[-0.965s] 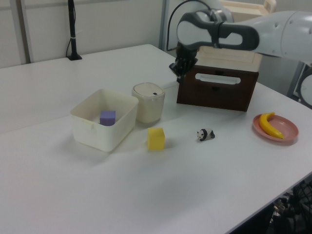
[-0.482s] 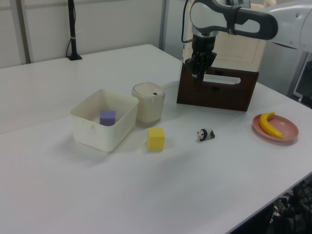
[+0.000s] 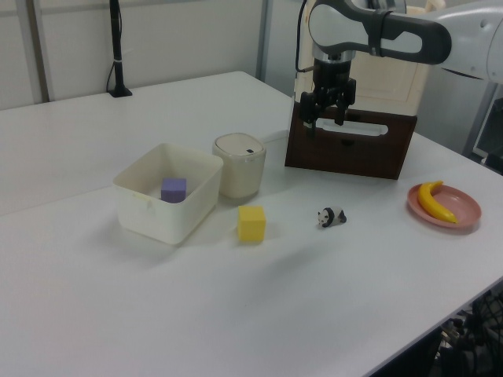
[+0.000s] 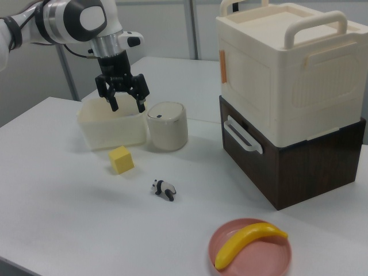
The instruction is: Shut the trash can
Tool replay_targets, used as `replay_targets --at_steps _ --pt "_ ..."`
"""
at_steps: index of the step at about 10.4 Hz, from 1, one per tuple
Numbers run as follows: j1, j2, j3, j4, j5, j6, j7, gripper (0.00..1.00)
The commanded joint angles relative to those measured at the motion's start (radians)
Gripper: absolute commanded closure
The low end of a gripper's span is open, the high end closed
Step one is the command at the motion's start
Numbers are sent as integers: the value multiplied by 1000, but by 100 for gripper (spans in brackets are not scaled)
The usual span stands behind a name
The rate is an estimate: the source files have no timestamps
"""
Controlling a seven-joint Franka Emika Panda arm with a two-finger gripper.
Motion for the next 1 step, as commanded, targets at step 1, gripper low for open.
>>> replay_targets --at_steps 1 --pt "17 -37 -7 -37 -4 -13 11 0"
